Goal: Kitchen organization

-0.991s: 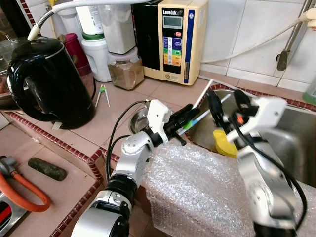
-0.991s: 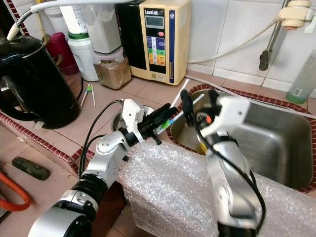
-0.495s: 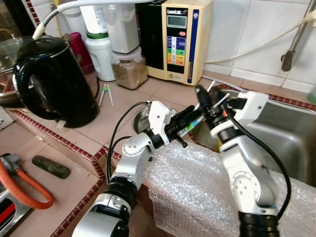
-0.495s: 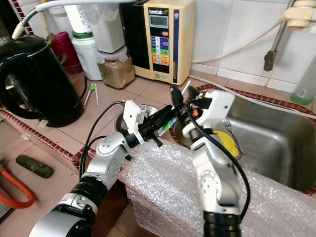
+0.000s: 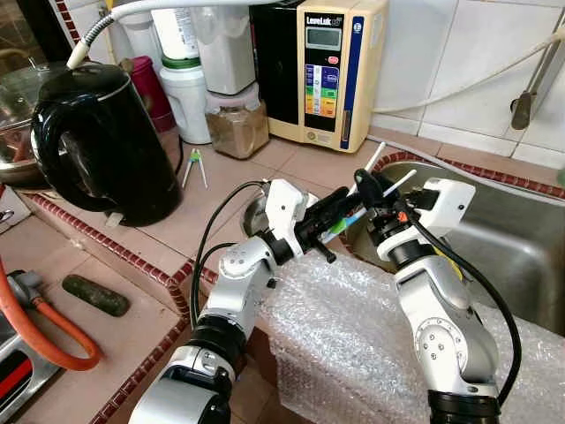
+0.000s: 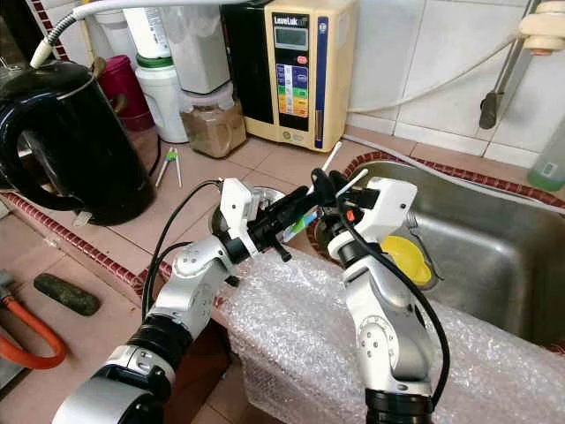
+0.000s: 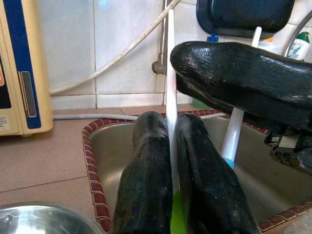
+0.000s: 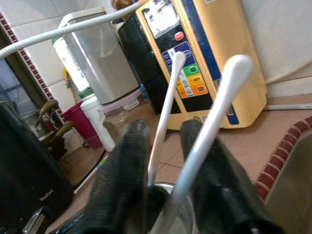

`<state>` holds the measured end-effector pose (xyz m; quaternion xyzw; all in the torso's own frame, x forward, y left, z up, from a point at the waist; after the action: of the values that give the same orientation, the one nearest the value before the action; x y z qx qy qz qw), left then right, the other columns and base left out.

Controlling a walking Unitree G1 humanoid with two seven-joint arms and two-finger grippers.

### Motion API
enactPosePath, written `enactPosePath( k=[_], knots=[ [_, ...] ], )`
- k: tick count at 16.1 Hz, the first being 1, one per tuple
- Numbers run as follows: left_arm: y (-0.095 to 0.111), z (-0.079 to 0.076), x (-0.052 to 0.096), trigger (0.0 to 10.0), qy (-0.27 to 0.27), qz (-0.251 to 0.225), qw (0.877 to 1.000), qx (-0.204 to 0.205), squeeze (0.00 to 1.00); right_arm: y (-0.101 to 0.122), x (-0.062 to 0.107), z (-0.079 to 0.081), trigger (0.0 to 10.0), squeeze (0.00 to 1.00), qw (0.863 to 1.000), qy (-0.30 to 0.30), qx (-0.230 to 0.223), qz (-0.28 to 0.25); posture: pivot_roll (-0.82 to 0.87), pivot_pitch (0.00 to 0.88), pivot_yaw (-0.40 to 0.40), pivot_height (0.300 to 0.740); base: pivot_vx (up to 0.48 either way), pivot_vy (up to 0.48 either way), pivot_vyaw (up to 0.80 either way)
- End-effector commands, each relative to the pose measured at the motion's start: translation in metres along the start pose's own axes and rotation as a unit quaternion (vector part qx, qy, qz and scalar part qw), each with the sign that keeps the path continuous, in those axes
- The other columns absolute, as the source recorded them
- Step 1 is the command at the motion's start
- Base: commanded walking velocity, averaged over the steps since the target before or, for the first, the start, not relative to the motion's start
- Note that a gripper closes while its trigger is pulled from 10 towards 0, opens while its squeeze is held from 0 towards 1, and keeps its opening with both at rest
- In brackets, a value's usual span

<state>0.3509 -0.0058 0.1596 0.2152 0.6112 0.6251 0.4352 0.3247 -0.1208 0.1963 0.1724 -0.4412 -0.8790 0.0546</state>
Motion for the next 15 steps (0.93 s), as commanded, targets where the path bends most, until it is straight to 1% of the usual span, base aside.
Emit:
enactPosePath(
  k=[1, 5, 8, 10, 11, 12, 13, 14, 15],
  knots=[
    [0.003, -0.009, -0.007, 0.0, -0.005, -0.009, 1.0, 0.009, 0.0, 0.005, -0.002, 0.001, 0.0, 0.0, 1.0, -0.002, 0.005, -0.009, -0.1, 0.0, 0.088, 0.74, 0.0, 0.0, 0.0],
    [0.001, -0.01, -0.006, 0.0, -0.009, -0.005, 1.0, 0.004, 0.0, 0.008, 0.0, -0.004, 0.0, 0.0, 1.0, -0.016, 0.006, -0.017, -0.1, 0.0, 0.092, 0.74, 0.0, 0.0, 0.0],
    [0.0, -0.01, -0.008, 0.0, -0.007, 0.001, 1.0, 0.002, 0.0, 0.009, 0.0, -0.004, 0.0, 0.0, 1.0, -0.019, 0.01, -0.02, -0.1, 0.0, 0.093, 0.74, 0.0, 0.0, 0.0],
    [-0.001, -0.01, -0.008, 0.0, 0.0, 0.008, 1.0, -0.02, 0.0, 0.003, 0.002, -0.006, 0.0, 0.0, 0.999, -0.021, 0.036, 0.001, -0.1, 0.0, 0.089, 0.74, 0.0, 0.0, 0.0],
    [0.0, -0.01, -0.009, 0.0, 0.0, 0.008, 1.0, -0.018, 0.0, 0.0, 0.003, -0.006, 0.0, 0.0, 0.999, -0.019, 0.045, 0.007, -0.1, 0.0, 0.089, 0.74, 0.0, 0.0, 0.0],
    [0.0, -0.01, -0.01, 0.4, 0.001, 0.006, 1.0, -0.018, 1.0, 0.0, 0.004, -0.005, 0.0, 0.0, 0.999, -0.019, 0.048, 0.007, -0.1, 0.0, 0.09, 0.74, 0.0, 0.0, 0.0],
    [0.0, -0.011, -0.01, 3.8, 0.0, 0.006, 1.0, -0.007, 1.0, 0.0, 0.004, -0.005, 0.0, 0.0, 0.998, -0.02, 0.053, 0.006, -0.1, 0.0, 0.091, 0.74, 0.0, 0.0, 0.0],
    [0.003, -0.012, -0.011, 9.5, -0.003, -0.004, 1.0, 0.0, 1.0, -0.002, 0.004, -0.005, 0.0, 0.0, 0.996, -0.016, 0.09, 0.014, -0.1, 0.0, 0.092, 0.74, 0.0, 0.0, 0.0],
    [0.004, -0.012, -0.011, 10.0, -0.004, -0.008, 1.0, 0.0, 1.0, -0.003, 0.004, -0.003, 0.0, 0.0, 0.993, -0.008, 0.119, 0.02, -0.1, 0.0, 0.092, 0.74, 0.0, 0.0, 0.0]
  ],
)
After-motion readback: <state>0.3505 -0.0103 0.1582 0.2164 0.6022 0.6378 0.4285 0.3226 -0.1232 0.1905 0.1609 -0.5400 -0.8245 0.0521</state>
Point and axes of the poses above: a point about 5 cm out from each wrist's last joint towards the gripper, its own x axis pointing back from the gripper into the wrist, its own y axis along the axis of the wrist's last joint, z = x × y, the point moved 3 cm from there along -x, pointing out of the wrist towards the gripper, and after that the axes turned 13 degrees about -x, right-handed, at the moved point
